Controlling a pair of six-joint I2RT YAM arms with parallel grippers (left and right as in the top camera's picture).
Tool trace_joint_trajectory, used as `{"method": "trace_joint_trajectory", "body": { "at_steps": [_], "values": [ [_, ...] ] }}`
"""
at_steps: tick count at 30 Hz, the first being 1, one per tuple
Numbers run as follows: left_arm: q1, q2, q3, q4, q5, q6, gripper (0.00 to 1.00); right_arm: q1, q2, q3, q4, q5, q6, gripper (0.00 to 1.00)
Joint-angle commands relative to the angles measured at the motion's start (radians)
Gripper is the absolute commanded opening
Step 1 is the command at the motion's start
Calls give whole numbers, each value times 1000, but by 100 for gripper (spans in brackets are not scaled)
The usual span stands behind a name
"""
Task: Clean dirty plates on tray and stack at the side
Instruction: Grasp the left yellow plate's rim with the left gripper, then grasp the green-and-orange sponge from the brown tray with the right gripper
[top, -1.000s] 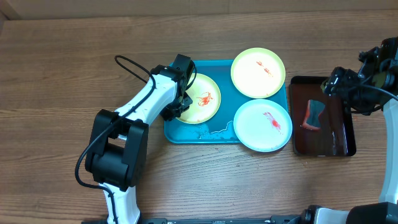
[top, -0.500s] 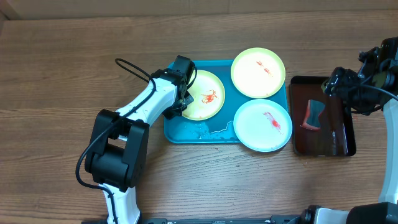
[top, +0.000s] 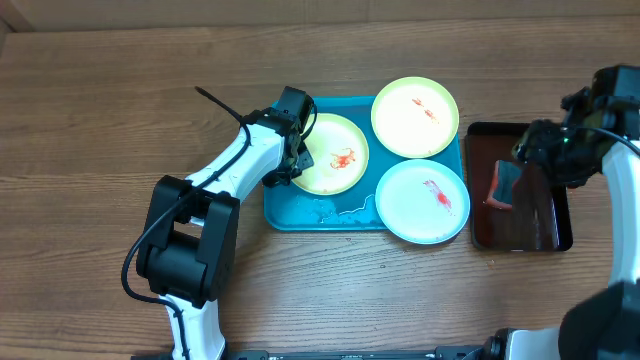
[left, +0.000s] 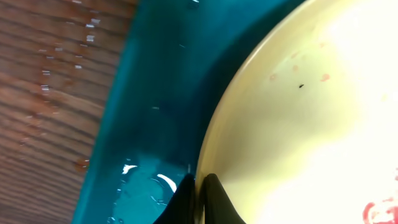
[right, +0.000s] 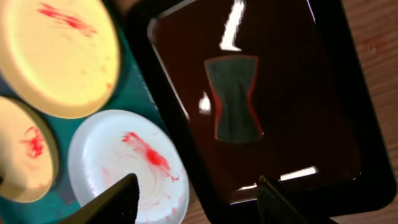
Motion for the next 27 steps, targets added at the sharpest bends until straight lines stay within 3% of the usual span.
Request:
{"method": "trace_joint_trajectory", "body": {
  "at_steps": [1,8,20,27],
  "values": [
    [1,20,7,-8,42,112,4,-2,42,-19,13,62,0,61],
    [3,20,7,-8,58,127,4,-1,138,-92,103,76,0,50],
    [55,20,7,27,188,201,4,39,169,-266,324,95,-8,47],
    [73,20,7,31,203,207,4,77,169,-361,475,156,-8,36]
  ]
}}
